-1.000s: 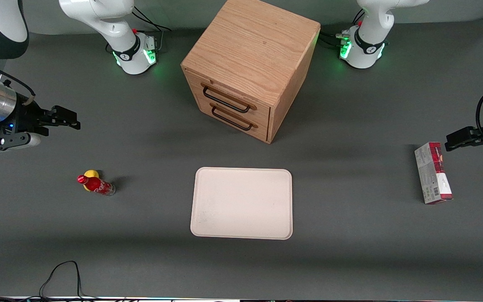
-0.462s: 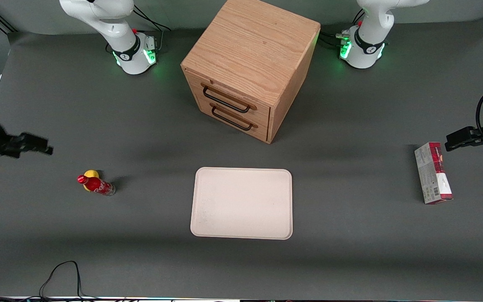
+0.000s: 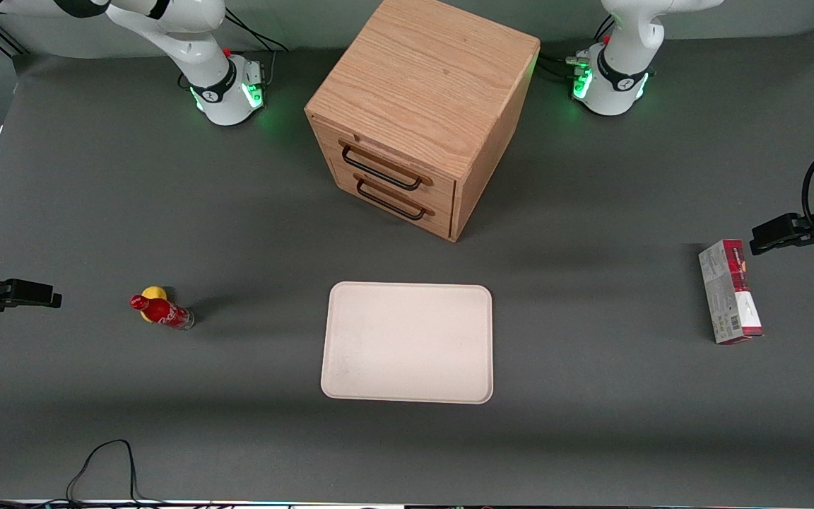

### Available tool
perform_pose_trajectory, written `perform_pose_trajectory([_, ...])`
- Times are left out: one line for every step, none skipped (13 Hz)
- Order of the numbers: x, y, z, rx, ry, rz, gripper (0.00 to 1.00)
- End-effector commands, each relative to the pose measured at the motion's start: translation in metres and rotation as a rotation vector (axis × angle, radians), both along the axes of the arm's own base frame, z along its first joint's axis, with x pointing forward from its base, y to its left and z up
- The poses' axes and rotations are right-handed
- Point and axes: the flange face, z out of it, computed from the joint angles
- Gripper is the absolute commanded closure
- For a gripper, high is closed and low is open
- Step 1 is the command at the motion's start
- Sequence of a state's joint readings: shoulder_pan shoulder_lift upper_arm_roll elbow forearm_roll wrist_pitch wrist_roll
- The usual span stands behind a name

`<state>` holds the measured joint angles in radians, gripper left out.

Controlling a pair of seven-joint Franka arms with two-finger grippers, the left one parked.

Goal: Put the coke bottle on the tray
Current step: 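Move the open right gripper down toward the red Coca-Cola bottle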

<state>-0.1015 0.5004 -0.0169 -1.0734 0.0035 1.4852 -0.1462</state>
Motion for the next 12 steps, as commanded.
perform_pose_trajectory([0.001, -0.001, -0.024, -0.030, 0.034, 0.031, 0.00])
perform_pose_trajectory([0.002, 0.006, -0.041, -0.032, 0.034, 0.041, 0.00])
perform_pose_trajectory([0.000, 0.012, -0.052, -0.031, 0.037, 0.048, 0.00])
perform_pose_trajectory([-0.002, 0.011, -0.063, -0.033, 0.035, 0.048, 0.00])
perform_pose_trajectory([-0.010, 0.012, -0.074, -0.033, 0.032, 0.050, 0.00])
perform_pose_trajectory([-0.020, 0.014, -0.087, -0.032, 0.018, 0.055, 0.00])
perform_pose_trajectory([-0.034, 0.016, -0.100, -0.034, -0.009, 0.056, 0.00])
perform_pose_trajectory([-0.049, 0.021, -0.117, -0.031, -0.036, 0.055, 0.00])
perform_pose_trajectory([-0.060, 0.022, -0.133, -0.033, -0.064, 0.057, 0.00])
perform_pose_trajectory([-0.067, 0.023, -0.151, -0.032, -0.081, 0.058, 0.00])
perform_pose_trajectory([-0.069, 0.023, -0.163, -0.031, -0.098, 0.056, 0.00])
perform_pose_trajectory([-0.069, 0.024, -0.171, -0.027, -0.104, 0.054, 0.00])
